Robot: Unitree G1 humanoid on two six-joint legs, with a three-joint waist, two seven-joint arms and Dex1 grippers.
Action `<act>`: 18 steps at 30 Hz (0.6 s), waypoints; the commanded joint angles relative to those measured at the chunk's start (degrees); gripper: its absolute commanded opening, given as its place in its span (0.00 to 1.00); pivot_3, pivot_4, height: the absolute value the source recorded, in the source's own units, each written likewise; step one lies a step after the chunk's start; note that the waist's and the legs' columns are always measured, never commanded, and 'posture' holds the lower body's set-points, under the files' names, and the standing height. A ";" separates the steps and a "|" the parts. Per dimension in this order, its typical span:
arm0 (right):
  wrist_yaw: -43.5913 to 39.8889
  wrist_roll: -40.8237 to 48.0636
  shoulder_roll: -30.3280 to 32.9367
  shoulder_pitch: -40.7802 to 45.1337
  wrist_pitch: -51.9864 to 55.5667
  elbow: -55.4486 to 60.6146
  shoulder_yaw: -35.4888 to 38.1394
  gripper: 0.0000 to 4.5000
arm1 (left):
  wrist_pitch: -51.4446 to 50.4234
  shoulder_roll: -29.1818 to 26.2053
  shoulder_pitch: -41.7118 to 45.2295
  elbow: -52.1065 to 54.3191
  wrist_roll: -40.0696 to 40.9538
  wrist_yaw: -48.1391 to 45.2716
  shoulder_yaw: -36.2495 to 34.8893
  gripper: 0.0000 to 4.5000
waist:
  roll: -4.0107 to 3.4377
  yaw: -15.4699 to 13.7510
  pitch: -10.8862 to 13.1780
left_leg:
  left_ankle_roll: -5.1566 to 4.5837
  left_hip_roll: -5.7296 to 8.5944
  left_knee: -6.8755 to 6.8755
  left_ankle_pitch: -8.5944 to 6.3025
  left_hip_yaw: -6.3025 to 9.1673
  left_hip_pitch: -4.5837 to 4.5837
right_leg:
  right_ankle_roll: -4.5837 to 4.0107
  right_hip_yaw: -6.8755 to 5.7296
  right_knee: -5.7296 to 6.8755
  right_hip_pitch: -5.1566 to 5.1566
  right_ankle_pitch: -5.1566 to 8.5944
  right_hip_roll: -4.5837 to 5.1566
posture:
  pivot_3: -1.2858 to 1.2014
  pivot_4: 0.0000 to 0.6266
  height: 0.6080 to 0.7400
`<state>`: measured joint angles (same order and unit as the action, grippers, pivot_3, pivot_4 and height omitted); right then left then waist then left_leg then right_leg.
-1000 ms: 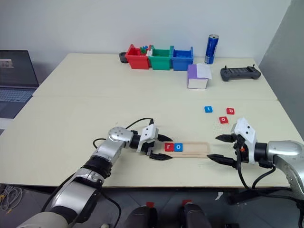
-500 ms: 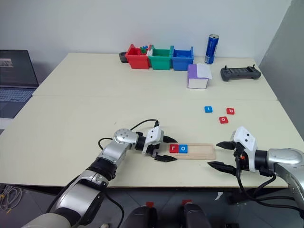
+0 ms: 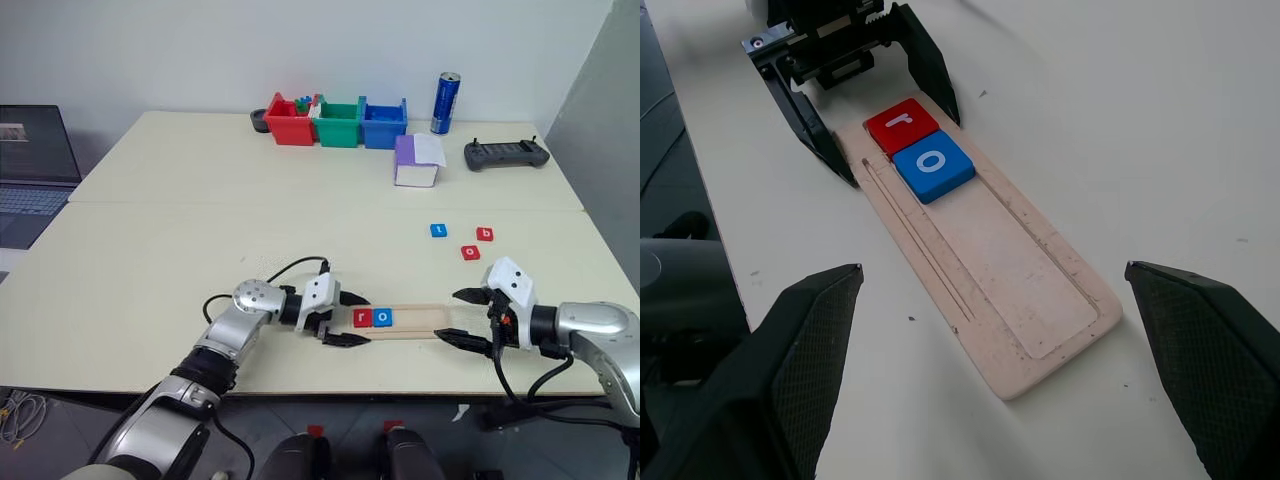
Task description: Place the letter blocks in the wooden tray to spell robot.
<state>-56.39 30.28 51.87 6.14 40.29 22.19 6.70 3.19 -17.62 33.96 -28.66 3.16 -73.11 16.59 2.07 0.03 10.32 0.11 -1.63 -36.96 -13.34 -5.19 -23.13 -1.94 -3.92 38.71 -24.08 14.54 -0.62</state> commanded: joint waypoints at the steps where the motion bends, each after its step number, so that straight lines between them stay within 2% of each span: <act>1: -0.13 0.05 0.24 0.86 -1.07 0.54 0.49 1.00 | -0.88 0.07 -0.44 2.50 1.31 0.86 -0.61 0.75 | 0.00 0.00 0.00 | 0.00 0.00 0.00 0.00 0.00 0.00 | 0.00 0.00 0.00 0.00 0.00 0.00 | 0.52 0.24 1.00; 14: 0.17 0.39 0.24 0.61 -0.63 1.02 0.61 1.00 | -4.10 0.03 -0.26 3.12 2.17 2.04 -0.42 0.75 | 0.00 0.00 0.00 | 0.00 0.00 0.00 0.00 0.00 0.00 | 0.00 0.00 0.00 0.00 0.00 0.00 | 0.52 0.24 1.00; 16: 0.20 0.39 0.23 0.65 -0.60 1.03 0.58 1.00 | -4.98 -0.03 -0.17 3.14 2.25 2.24 -0.51 0.92 | 0.00 0.00 0.00 | 0.00 0.00 0.00 0.00 0.00 0.00 | 0.00 -0.01 0.00 0.00 0.00 0.00 | 0.52 0.24 1.00; 18: 0.20 0.40 0.21 0.67 -0.61 1.04 0.55 1.00 | -5.84 -0.06 0.00 3.17 2.36 2.27 -0.53 1.00 | 0.00 0.00 0.00 | 0.00 0.00 0.00 0.00 0.00 0.01 | 0.00 0.00 0.00 0.00 0.00 0.00 | 0.52 0.24 1.00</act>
<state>-56.24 30.31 51.87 6.15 40.29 22.18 6.62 -1.86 -17.59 33.70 -26.83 4.76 -71.36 16.59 2.07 0.03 10.32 0.11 -1.64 -36.96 -13.34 -5.19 -23.12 -1.94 -3.92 38.72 -24.07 14.54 -0.62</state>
